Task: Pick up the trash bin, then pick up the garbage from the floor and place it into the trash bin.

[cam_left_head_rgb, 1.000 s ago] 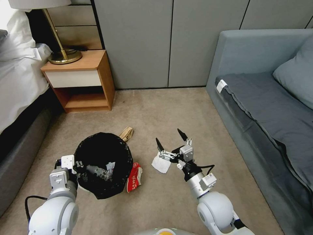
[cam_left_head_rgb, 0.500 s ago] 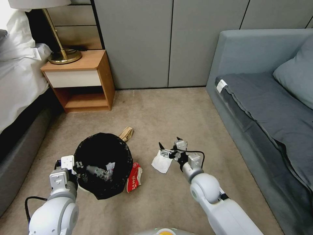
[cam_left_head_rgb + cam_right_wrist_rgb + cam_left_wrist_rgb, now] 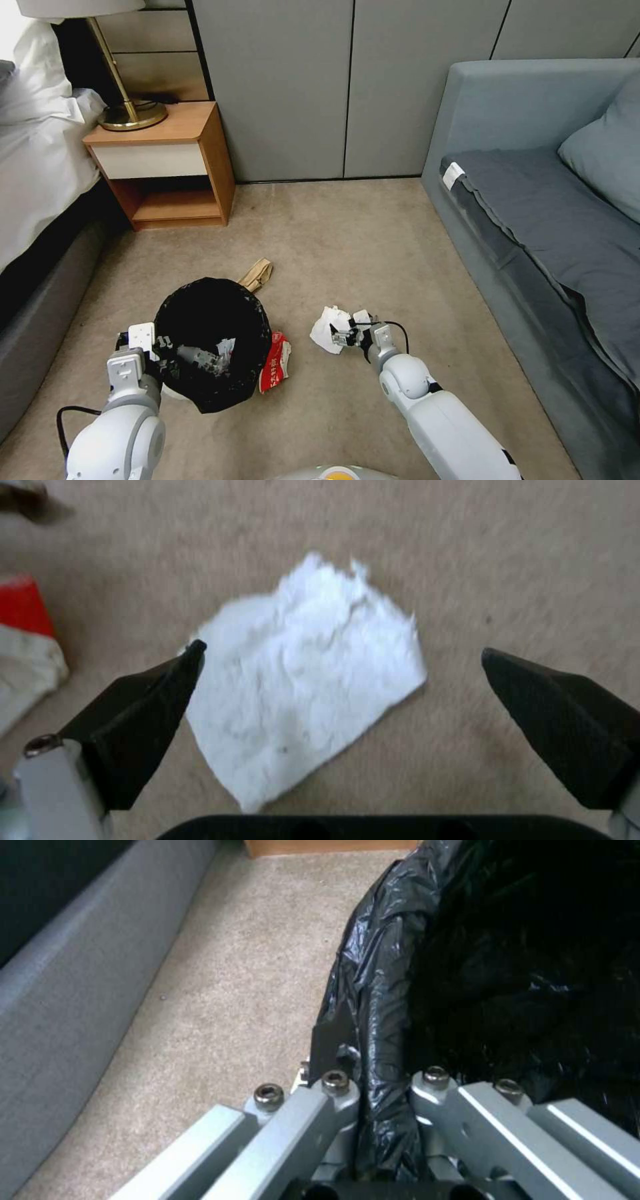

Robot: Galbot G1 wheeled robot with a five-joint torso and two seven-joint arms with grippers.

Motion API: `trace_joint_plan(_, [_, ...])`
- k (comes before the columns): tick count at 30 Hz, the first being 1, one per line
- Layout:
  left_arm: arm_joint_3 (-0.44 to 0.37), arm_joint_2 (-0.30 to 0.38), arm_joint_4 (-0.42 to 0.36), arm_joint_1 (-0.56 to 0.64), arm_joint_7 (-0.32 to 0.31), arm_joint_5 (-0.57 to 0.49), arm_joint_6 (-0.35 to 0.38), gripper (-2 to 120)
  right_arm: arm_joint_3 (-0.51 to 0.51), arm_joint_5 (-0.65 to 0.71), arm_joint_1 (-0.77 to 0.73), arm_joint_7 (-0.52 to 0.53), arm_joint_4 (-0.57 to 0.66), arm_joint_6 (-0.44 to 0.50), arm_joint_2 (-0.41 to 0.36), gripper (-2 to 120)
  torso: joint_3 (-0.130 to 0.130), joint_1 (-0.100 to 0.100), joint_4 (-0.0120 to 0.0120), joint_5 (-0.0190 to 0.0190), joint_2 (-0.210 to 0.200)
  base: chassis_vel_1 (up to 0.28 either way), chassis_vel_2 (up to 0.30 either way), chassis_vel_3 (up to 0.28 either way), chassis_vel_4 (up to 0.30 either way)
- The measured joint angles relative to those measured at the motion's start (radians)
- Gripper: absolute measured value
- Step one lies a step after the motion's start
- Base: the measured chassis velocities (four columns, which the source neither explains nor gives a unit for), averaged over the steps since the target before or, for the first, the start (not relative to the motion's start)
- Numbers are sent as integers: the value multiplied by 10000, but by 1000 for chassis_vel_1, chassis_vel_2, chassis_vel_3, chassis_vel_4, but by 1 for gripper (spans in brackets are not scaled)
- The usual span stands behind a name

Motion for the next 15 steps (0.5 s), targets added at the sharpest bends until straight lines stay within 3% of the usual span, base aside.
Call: trace_joint_plan(15, [40,-3,-97,186,7,58,-35,1,288,-1234,221,-569,-1659,1115,784,100,0,-1,-1,-1,0,0,0,0,0])
